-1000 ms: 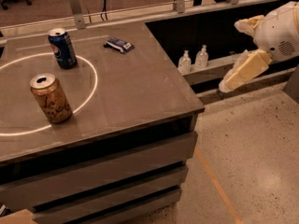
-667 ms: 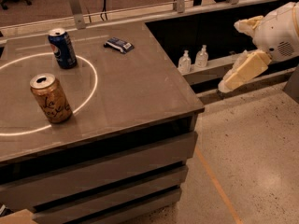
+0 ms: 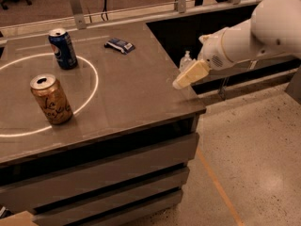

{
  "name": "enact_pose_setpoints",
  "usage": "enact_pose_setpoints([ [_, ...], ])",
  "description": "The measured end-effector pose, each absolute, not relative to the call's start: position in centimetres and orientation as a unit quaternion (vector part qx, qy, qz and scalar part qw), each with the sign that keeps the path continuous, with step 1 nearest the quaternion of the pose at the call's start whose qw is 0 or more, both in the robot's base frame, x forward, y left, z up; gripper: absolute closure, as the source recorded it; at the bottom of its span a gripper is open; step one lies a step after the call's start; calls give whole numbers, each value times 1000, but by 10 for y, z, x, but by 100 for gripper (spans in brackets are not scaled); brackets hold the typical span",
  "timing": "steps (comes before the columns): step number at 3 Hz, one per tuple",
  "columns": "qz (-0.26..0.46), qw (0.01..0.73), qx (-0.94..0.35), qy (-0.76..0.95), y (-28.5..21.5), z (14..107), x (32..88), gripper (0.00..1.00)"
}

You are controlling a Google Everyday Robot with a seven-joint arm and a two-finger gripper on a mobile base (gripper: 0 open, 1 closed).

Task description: Move pepsi can near orange can

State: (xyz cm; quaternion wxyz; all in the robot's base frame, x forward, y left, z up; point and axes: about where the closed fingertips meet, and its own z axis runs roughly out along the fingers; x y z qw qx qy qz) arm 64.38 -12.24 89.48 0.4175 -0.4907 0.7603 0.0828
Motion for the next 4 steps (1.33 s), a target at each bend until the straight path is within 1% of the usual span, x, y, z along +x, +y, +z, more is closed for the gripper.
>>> enact_pose_setpoints([
  [1, 87, 458, -472, 748, -87, 852, 729, 0],
  [2, 75, 558, -448, 694, -71, 888, 795, 0],
  [3, 53, 669, -433, 601, -69, 976, 812, 0],
  [4, 86, 658, -480, 573, -17, 988, 809, 0],
])
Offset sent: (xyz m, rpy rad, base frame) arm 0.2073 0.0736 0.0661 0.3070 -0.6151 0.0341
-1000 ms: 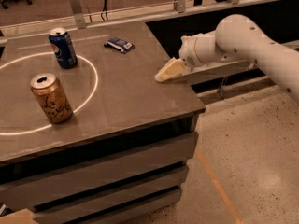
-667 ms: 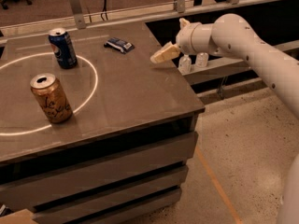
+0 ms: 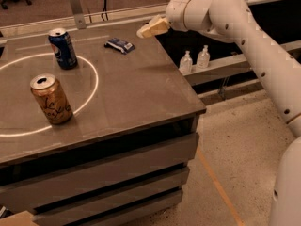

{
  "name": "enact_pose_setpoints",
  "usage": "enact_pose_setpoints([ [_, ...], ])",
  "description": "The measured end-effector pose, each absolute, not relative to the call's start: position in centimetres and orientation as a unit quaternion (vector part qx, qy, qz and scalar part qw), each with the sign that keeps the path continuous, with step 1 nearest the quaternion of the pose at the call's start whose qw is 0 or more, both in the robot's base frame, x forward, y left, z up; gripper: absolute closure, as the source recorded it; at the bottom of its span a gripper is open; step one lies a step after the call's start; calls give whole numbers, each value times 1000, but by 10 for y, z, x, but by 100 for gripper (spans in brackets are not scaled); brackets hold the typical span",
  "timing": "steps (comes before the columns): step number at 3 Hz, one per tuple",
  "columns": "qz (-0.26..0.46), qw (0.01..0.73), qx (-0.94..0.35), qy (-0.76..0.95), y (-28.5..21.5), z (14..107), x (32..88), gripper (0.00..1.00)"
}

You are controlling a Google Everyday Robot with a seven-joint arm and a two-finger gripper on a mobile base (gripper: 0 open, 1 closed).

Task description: Move pepsi can near orange can

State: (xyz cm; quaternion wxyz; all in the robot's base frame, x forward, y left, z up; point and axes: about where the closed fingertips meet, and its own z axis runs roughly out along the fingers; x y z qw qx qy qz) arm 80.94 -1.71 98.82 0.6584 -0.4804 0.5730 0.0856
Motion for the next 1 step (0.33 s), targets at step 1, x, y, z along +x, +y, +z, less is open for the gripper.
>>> enact_pose_setpoints([
  [1, 85, 659, -480, 573, -17, 988, 809, 0],
])
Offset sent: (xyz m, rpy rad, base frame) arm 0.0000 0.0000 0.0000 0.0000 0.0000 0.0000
